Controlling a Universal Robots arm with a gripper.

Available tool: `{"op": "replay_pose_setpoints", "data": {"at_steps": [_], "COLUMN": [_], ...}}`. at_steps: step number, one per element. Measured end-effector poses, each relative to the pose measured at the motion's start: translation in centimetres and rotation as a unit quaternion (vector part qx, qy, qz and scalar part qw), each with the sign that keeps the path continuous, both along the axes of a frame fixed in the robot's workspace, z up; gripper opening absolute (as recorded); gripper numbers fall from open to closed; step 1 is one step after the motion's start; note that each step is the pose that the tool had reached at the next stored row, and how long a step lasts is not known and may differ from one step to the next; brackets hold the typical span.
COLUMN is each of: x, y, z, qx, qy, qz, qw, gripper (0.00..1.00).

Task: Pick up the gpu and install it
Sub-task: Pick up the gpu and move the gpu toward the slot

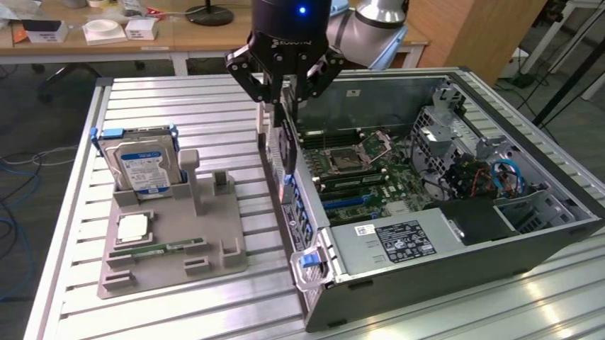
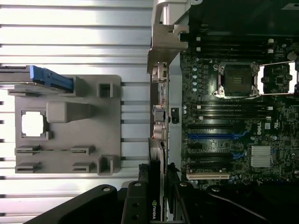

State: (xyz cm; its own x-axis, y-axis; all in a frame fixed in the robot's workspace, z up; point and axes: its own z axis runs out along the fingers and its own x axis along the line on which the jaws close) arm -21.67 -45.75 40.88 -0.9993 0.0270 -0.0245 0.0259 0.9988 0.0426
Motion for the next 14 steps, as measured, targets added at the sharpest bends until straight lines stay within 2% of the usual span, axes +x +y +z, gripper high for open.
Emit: {"op": "replay_pose_setpoints", "data": {"at_steps": [14], "x": [1.7], "y": [0.00], "z": [0.00], "qx": [0.0000], "qy": [0.0000], "qz": [0.000], "qw": [1.0000], "gripper": [0.26]}}
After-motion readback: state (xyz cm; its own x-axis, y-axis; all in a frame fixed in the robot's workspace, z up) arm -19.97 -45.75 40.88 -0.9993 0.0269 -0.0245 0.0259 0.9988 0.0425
